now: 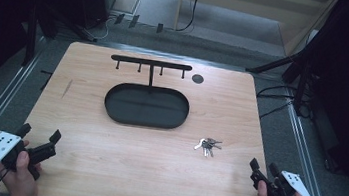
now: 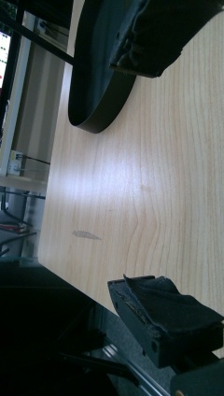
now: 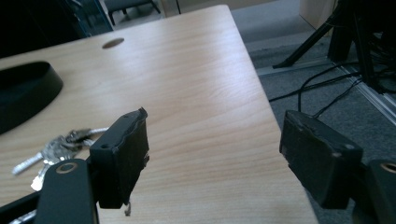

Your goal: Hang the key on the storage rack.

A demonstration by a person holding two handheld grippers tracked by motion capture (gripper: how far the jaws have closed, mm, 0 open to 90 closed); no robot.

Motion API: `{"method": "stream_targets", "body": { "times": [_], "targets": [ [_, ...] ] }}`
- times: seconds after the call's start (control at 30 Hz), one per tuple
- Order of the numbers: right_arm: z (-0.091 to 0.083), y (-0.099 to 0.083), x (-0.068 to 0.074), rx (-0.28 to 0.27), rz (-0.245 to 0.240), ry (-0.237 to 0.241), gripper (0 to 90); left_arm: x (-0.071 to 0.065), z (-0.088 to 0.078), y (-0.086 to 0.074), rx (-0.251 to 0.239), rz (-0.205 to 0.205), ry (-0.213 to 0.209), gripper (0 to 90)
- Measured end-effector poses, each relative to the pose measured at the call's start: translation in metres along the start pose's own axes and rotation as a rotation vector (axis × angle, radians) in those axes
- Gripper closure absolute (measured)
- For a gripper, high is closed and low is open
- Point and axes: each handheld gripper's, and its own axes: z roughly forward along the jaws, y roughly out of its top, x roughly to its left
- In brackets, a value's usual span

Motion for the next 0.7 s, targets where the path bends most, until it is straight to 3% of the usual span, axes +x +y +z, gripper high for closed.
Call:
{"method": "stream_targets", "body": {
  "times": [0.17, 0.37, 0.4, 0.47, 0.53, 0.63, 0.67, 0.7],
  "targets": [
    [0.008, 0.009, 0.011, 0.032, -0.034, 0.006, 25.7, -0.001, 0.000, 0.000, 0.004, 0.008, 0.004, 0.0],
    [0.020, 0.030, 0.037, 0.098, -0.143, 0.028, 26.5, -0.001, 0.000, 0.000, 0.003, 0.007, 0.003, 0.0],
    [0.025, 0.040, 0.047, 0.131, -0.177, 0.047, 30.4, -0.001, 0.000, 0.000, 0.002, 0.007, 0.004, 0.0],
    [0.028, 0.043, 0.050, 0.151, -0.186, 0.058, 30.1, -0.001, 0.000, 0.000, 0.004, 0.008, 0.006, 0.0],
    [0.038, 0.058, 0.065, 0.222, -0.219, 0.067, 30.5, -0.001, 0.000, 0.000, 0.004, 0.009, 0.007, 0.0],
    [0.044, 0.065, 0.072, 0.253, -0.238, 0.078, 31.4, -0.001, 0.000, 0.000, 0.004, 0.007, 0.007, 0.0],
    [0.051, 0.074, 0.083, 0.324, -0.265, 0.060, 33.7, -0.001, 0.000, 0.000, 0.002, 0.004, 0.007, 0.0],
    [0.053, 0.077, 0.086, 0.340, -0.272, 0.063, 34.5, -0.001, 0.000, 0.000, 0.002, 0.004, 0.007, 0.0]
  ]
}}
